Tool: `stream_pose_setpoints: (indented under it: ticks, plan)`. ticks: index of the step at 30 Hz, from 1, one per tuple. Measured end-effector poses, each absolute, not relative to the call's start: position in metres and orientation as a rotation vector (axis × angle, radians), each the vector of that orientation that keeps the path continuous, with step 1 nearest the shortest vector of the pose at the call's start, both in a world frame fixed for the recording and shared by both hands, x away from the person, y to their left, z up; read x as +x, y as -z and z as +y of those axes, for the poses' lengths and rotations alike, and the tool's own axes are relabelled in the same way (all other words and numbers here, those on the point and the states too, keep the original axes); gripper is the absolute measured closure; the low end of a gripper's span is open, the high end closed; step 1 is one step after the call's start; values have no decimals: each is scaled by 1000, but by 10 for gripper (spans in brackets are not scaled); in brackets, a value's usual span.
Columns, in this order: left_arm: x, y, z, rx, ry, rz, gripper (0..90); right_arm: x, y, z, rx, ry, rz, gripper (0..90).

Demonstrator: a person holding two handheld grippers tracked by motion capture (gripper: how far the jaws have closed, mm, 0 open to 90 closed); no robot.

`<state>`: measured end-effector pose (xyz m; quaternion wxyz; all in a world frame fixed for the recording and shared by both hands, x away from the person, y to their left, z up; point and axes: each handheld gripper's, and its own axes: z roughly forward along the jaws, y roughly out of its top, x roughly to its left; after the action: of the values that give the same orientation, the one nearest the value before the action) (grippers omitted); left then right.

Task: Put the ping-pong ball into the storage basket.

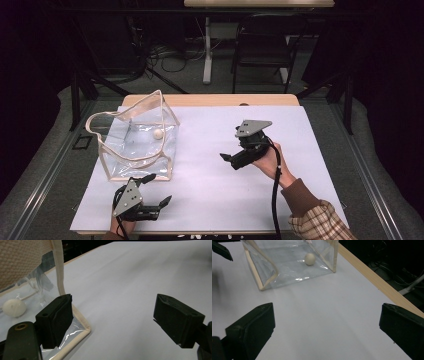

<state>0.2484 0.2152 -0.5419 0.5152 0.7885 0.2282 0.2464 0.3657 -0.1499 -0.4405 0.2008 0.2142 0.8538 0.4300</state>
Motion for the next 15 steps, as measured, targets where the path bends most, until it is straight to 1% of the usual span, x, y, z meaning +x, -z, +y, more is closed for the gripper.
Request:
stream_pose_setpoints:
  ticks: [15]
  plan:
    - [248, 542, 215, 1901, -587, 545, 162, 345, 457, -174, 615, -1203, 2345, 0]
